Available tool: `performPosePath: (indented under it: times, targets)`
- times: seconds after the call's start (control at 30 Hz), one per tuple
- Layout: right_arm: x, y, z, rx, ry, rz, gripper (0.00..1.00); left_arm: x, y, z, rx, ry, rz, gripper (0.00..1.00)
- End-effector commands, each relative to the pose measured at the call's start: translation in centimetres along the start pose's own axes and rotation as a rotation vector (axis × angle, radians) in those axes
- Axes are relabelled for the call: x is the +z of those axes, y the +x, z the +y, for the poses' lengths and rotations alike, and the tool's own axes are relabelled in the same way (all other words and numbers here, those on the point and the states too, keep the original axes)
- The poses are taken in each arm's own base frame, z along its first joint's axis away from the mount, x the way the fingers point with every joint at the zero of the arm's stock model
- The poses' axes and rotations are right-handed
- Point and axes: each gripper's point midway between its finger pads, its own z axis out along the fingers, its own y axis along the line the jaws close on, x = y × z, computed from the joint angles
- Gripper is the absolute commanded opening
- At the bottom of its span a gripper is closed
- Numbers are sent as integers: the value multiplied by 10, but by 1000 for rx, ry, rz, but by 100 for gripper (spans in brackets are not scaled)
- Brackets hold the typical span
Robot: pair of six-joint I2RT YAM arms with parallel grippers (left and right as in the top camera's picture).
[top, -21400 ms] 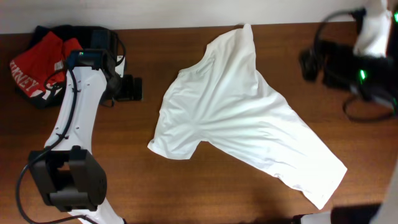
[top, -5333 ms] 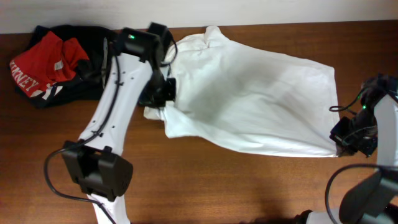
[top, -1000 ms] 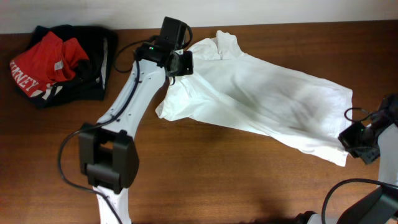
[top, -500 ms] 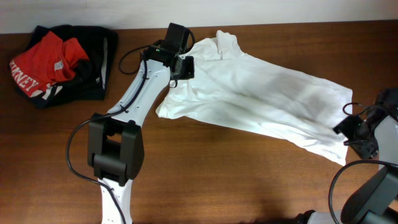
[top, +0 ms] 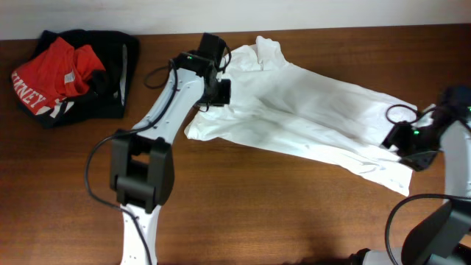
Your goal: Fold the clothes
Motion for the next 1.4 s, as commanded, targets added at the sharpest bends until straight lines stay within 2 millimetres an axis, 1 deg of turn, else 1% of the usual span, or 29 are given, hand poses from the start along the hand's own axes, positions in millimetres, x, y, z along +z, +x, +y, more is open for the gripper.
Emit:
performPosePath:
  times: [0.0,0.07,0.13,0.17,0.23,0.27,0.33,0.37,0.43,0.47,0.57,0.63,0.7,0.8,0.87,0.93,1.0,1.03,1.13,1.2,1.23,1.27,1.3,1.33,1.37]
  targets:
    - [20,15,24,-92,-34,25,37,32,16,6,-5,0,91,5]
    - [29,17,36,-141,-44,9,37,36,15,16,-21,-14,96,2]
    - [33,20,44,-172,-48,9,37,37,12,36,-36,-78,84,1]
    - [34,24,50,-193,-49,15,39,39,10,48,-47,-117,81,1]
    - [36,28,57,-219,-51,21,48,43,12,60,-66,-128,92,1]
    - [36,30,60,-230,-51,23,54,48,14,65,-78,-125,106,1]
    - [37,33,64,-247,-53,27,66,63,24,67,-102,-83,157,1]
    - [37,33,64,-247,-53,28,67,72,31,64,-118,-39,193,1]
    - [37,33,64,-248,-52,28,68,81,38,61,-137,14,228,0]
    - [37,33,64,-248,-52,28,71,86,43,61,-146,26,248,1]
    - [37,33,64,-248,-52,28,72,88,49,73,-147,-30,270,0]
    - [37,33,64,-248,-52,28,72,84,57,90,-186,-129,294,1]
    - [37,33,64,-247,-52,29,72,74,74,115,-282,-267,346,0]
    - [37,34,64,-247,-51,31,72,55,98,146,-400,-409,423,0]
    - [37,34,64,-247,-51,31,72,43,112,157,-444,-453,482,1]
    - [37,34,64,-246,-50,34,72,24,127,169,-526,-527,532,1]
    - [37,36,63,-245,-48,40,72,8,132,177,-571,-563,547,0]
    - [37,37,62,-244,-46,46,72,-6,132,179,-599,-565,540,0]
    - [37,39,61,-242,-42,56,72,-35,130,177,-640,-570,513,1]
    - [37,41,61,-241,-41,61,73,-64,124,172,-645,-574,455,1]
    - [37,40,61,-241,-41,60,75,-77,119,172,-652,-583,409,1]
    - [37,41,61,-241,-41,61,75,-86,114,171,-654,-577,366,1]
    - [36,41,61,-241,-45,62,76,-94,103,168,-660,-552,302,0]
    - [36,41,63,-241,-55,64,76,-97,96,165,-663,-526,260,1]
    - [36,42,66,-242,-73,67,70,-96,83,158,-630,-467,217,0]
